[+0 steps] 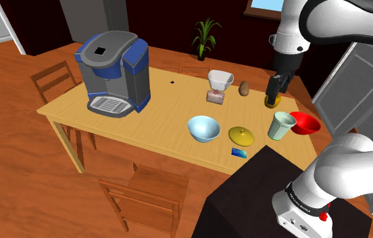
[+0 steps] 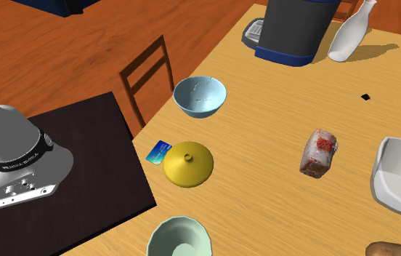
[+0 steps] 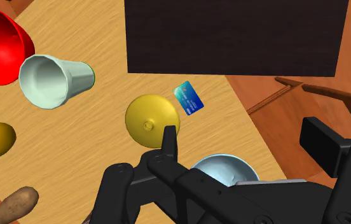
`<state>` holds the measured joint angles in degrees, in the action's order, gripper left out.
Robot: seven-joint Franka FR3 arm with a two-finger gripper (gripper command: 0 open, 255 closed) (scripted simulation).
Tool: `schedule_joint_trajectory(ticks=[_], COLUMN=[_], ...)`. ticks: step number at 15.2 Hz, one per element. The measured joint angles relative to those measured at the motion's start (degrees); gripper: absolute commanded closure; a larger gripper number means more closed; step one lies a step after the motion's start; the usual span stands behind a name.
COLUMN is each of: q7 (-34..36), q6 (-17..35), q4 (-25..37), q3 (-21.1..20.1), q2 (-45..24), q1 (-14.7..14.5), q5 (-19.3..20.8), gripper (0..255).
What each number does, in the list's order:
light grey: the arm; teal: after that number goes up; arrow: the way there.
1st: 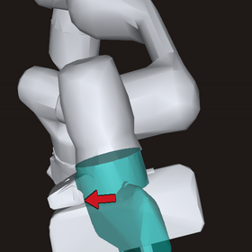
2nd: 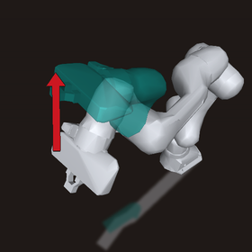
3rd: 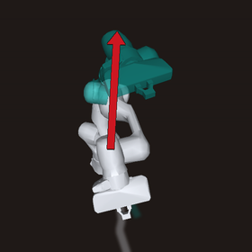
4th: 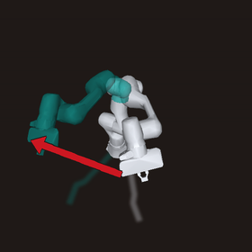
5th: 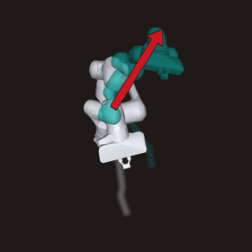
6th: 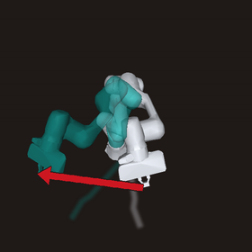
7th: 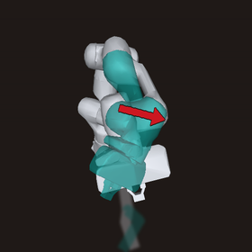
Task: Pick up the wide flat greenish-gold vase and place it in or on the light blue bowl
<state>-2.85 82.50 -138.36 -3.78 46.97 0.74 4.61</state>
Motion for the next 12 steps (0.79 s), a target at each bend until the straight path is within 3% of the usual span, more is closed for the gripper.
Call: schedule_joint_trajectory(ticks=[4, 12], q7=[-1.38, -6.65], q6=[4.27, 22.55], q4=[-3.53, -14.26], q3=[1.62, 8.53], q2=[0.04, -4.32], q1=[0.4, 2.77], q5=[1.07, 5.61], gripper=[0, 0])
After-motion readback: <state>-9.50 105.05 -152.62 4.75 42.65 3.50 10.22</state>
